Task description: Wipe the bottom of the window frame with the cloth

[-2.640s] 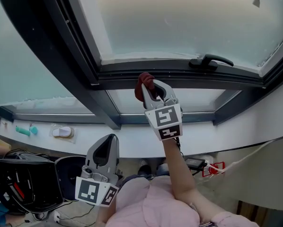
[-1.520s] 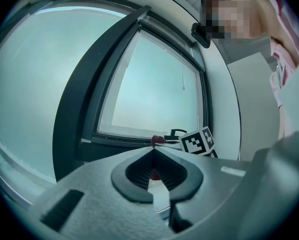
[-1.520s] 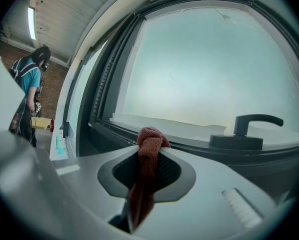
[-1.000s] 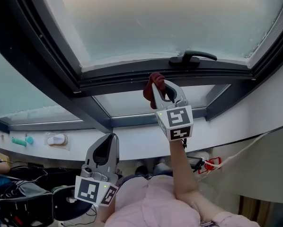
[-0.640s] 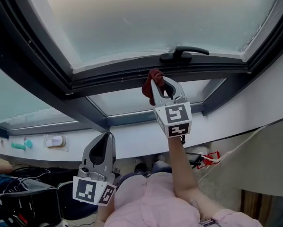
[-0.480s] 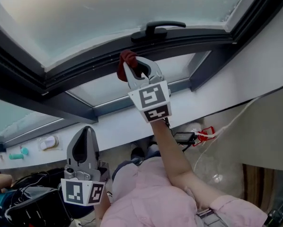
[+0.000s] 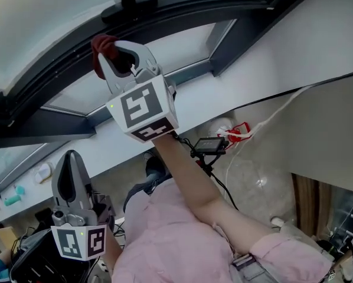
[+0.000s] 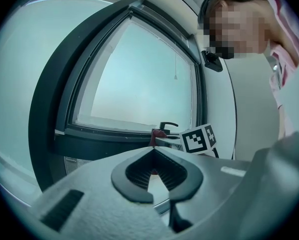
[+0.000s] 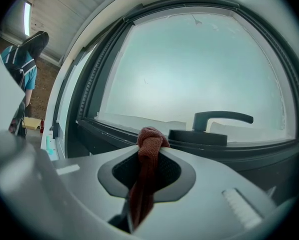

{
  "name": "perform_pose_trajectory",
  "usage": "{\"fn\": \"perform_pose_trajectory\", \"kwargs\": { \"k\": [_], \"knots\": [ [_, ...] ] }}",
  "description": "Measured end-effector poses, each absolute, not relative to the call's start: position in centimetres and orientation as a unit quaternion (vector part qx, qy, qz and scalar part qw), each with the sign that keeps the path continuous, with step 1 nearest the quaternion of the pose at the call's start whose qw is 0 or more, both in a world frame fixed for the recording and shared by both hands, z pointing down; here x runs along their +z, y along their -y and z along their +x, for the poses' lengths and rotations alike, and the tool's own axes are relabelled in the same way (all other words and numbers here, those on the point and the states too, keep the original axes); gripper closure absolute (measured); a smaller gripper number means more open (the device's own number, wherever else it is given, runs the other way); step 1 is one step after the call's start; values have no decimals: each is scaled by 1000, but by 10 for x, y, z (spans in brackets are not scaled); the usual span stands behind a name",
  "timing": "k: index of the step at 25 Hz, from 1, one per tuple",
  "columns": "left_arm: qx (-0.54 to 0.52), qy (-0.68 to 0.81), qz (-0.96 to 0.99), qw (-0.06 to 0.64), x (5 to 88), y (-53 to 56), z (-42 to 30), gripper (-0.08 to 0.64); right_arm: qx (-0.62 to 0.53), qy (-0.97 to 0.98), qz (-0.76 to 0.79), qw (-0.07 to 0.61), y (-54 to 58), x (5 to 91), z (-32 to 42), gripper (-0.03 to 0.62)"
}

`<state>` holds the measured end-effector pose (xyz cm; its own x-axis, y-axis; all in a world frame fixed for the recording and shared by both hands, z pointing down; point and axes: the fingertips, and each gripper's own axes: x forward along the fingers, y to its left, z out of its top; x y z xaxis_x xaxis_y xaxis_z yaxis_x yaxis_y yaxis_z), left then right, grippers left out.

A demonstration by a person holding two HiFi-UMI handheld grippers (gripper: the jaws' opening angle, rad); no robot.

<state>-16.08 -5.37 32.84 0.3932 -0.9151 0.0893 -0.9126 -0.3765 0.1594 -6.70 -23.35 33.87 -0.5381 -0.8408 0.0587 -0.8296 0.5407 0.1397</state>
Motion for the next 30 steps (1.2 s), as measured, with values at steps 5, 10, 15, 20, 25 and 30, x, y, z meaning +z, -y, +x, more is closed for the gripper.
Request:
{"fn": "perform_pose_trajectory", "kwargs": {
  "k": [5, 10, 15, 20, 25, 30],
  "knots": [
    [8, 552, 827, 107, 339, 56, -155, 560, -35, 875, 481, 51, 234, 342, -55, 535],
    [13, 552, 827, 110, 342, 64, -151, 559, -40, 873, 483, 50, 237, 340, -48, 535],
    [18, 551, 827, 110, 345, 66, -145, 558, -41, 872, 485, 47, 239, 340, -38, 535],
    [19, 552, 826, 116, 349, 66, -142, 558, -34, 867, 495, 45, 242, 342, -27, 535],
    [20, 552, 825, 117, 352, 65, -136, 558, -28, 864, 501, 41, 243, 345, -14, 535],
    [21, 554, 824, 116, 352, 65, -134, 558, -31, 865, 498, 41, 242, 344, -15, 535]
  ]
}}
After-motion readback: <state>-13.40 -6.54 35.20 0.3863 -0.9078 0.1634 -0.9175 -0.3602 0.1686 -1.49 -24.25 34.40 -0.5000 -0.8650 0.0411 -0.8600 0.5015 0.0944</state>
